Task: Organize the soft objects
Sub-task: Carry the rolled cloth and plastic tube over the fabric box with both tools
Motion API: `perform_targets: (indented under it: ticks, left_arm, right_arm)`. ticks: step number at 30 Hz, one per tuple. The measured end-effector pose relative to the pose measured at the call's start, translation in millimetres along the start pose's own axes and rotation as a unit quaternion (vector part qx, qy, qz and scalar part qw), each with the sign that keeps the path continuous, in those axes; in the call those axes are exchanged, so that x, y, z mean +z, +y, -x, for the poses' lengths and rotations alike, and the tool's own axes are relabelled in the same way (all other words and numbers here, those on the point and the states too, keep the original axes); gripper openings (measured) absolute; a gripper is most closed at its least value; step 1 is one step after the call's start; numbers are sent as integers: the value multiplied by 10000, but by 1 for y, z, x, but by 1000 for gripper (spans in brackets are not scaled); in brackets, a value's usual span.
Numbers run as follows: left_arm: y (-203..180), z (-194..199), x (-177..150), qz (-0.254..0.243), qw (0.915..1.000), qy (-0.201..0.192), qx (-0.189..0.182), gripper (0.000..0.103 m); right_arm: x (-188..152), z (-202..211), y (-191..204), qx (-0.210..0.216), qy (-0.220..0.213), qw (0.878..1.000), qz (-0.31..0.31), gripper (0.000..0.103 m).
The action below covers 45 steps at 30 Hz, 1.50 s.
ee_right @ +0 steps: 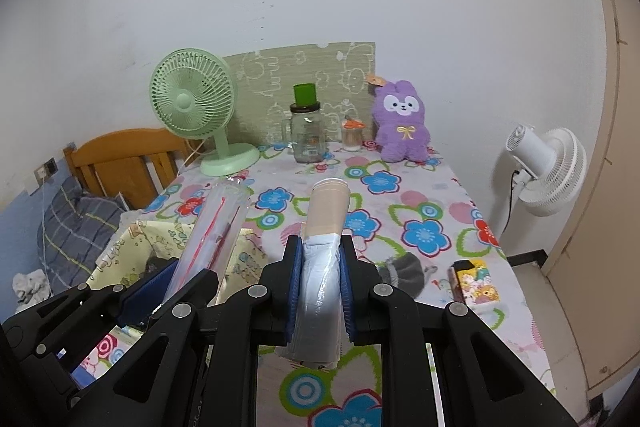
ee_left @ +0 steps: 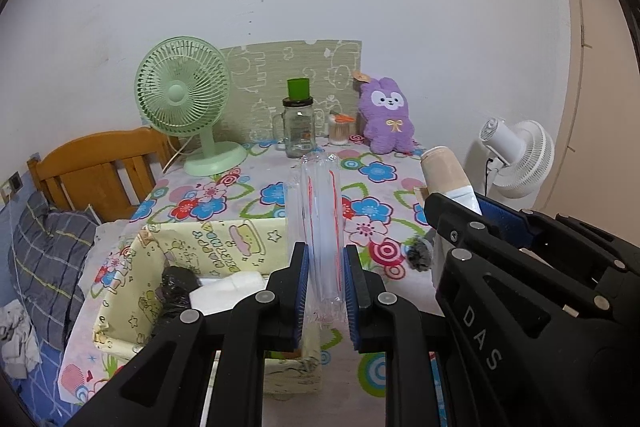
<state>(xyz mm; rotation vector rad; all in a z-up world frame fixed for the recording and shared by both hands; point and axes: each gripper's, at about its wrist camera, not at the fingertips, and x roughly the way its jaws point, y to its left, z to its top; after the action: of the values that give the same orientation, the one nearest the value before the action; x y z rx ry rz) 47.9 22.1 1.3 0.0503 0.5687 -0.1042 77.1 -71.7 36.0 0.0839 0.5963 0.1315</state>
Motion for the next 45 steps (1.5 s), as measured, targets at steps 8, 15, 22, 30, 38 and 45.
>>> perform_targets:
  ticks: [8, 15, 22, 30, 38, 45]
  left_arm:
    - [19, -3, 1, 76, 9999, -2, 126, 15]
    - [34, -8, 1, 131, 9998, 23, 150, 15]
    - [50, -15, 0, 212, 9995, 90, 195, 16]
    - [66, -24, -3, 300, 9990, 192, 282, 16]
    - [82, -36, -8, 422, 9979, 343, 347, 16]
    - [96, -47, -13, 458, 9966, 489, 474, 16]
  right_arm:
    - [4, -11, 18, 129, 18, 9999, 78, 21]
    - [6, -21, 32, 233, 45, 9996, 137, 21]
    - [7, -33, 47, 301, 108, 9992, 229, 21]
    - [7, -45, 62, 374, 211, 9983, 405, 21]
    - [6, -58, 75, 427, 299, 9971, 551, 21]
    - [5, -68, 89, 519, 387, 9956, 679, 21]
